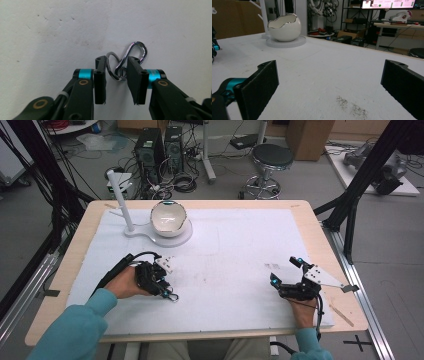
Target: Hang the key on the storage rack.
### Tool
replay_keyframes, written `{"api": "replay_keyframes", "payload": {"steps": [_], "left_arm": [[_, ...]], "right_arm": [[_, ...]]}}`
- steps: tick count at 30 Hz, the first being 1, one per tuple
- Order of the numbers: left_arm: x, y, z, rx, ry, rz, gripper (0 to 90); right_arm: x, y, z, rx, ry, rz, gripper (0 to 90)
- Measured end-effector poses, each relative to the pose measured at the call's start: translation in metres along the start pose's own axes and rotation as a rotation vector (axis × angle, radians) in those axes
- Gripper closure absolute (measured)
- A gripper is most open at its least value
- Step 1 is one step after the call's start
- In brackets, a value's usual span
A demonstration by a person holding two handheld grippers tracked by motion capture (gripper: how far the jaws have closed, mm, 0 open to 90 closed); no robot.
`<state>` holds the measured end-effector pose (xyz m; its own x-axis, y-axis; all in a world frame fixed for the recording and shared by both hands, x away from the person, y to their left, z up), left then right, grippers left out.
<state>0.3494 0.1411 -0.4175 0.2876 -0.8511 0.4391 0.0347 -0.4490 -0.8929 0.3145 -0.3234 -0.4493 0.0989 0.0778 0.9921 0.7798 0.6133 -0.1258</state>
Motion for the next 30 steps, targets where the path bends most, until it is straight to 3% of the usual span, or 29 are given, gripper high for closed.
{"api": "replay_keyframes", "payload": {"steps": [30], "left_arm": [[0.0016, -0.0028, -0.0021, -0.012, -0.030, 0.001, 87.3]], "right_arm": [[-0.0001, -0.0002, 0.0005, 0.001, 0.004, 0.004, 0.6]]}}
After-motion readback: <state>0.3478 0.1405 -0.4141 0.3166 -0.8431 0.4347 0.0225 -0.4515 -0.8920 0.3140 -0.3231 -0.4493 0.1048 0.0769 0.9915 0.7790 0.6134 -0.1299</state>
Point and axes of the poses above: each handheld gripper's, and its own axes: y roughly forward along the jaws, x roughly out of its top, z roughly to its left, the point moved 1 cm from there along y, roughly forward along the jaws
